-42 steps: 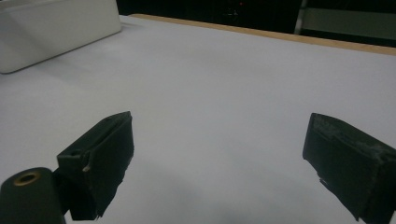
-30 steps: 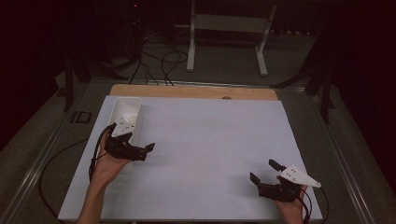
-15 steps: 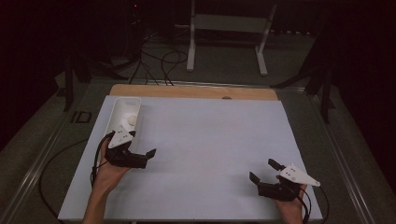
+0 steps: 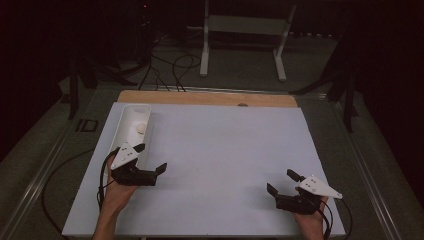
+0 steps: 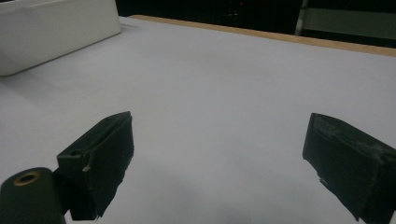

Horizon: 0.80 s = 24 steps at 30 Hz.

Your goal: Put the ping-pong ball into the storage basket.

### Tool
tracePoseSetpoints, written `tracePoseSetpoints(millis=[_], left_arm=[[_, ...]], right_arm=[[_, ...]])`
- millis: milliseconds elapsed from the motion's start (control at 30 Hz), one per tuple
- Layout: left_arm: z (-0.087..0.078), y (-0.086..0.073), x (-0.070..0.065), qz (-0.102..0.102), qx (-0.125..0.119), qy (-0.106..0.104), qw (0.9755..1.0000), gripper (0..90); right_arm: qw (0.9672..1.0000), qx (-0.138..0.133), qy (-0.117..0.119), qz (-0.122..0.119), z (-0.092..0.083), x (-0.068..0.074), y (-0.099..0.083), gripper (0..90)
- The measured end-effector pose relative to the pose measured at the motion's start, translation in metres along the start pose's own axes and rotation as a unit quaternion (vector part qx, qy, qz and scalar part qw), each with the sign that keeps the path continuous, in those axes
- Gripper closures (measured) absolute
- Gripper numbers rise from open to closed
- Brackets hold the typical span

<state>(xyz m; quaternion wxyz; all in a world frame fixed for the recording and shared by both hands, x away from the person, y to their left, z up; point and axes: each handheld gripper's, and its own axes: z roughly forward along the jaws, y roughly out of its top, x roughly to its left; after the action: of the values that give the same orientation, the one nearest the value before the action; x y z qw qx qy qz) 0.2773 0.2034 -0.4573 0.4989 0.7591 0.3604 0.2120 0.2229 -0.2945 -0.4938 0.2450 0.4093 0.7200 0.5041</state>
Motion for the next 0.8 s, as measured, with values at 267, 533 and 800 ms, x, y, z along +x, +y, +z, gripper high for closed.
tracePoseSetpoints(millis=[267,533,800], left_arm=[[-0.006,-0.013,-0.002,-0.011,-0.008,0.001,0.9999,0.3],[-0.013,-0.019,-0.004,-0.012,-0.024,0.003,0.9996,0.3],[-0.019,-0.021,-0.007,-0.014,-0.030,0.005,0.9994,0.4]], right_arm=[[1.0000,0.001,0.005,-0.004,0.003,0.002,0.002,8.4],[1.0000,0.001,0.007,-0.002,0.005,0.003,0.003,8.4],[0.9999,0.002,0.008,-0.006,0.007,0.004,0.004,8.4]])
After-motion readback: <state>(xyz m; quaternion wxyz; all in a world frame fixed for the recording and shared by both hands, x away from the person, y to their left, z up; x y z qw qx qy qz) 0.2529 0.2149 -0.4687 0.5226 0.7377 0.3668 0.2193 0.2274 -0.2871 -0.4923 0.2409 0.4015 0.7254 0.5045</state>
